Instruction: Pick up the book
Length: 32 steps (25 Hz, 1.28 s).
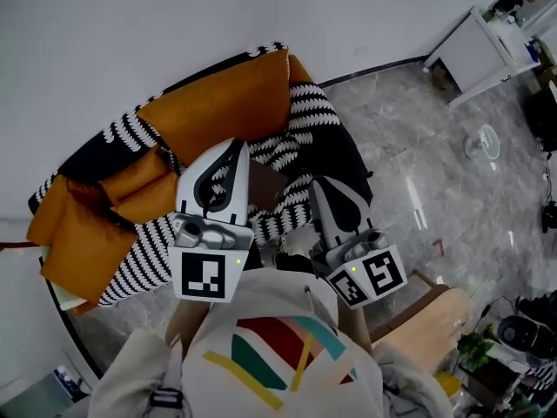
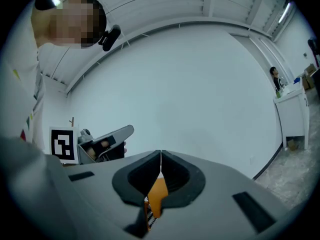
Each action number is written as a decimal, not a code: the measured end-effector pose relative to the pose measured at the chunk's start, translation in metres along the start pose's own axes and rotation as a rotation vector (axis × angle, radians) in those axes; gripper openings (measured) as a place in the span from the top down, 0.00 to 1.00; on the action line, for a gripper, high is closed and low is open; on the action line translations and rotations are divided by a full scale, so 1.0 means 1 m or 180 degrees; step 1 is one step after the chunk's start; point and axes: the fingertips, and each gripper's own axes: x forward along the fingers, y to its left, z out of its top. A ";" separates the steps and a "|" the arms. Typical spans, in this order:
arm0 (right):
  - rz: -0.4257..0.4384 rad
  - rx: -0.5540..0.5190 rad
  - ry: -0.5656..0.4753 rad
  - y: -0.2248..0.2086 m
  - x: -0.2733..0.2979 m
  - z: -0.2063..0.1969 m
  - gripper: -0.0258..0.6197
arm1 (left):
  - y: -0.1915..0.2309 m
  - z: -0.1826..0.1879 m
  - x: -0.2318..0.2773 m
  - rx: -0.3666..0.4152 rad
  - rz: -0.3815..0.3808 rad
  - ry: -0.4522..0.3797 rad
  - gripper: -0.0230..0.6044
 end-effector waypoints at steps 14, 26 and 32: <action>0.0036 0.0108 0.0149 -0.037 0.058 -0.066 0.45 | 0.009 -0.124 0.038 -0.0483 -0.0476 0.0403 0.95; 0.0075 0.1840 0.0933 -0.192 0.103 -0.385 0.45 | -0.014 -0.393 0.062 -0.0625 -0.0483 0.0656 0.95; -0.0009 0.2119 0.1516 -0.224 0.086 -0.495 0.45 | -0.046 -0.461 0.040 -0.0741 -0.0590 0.0950 0.95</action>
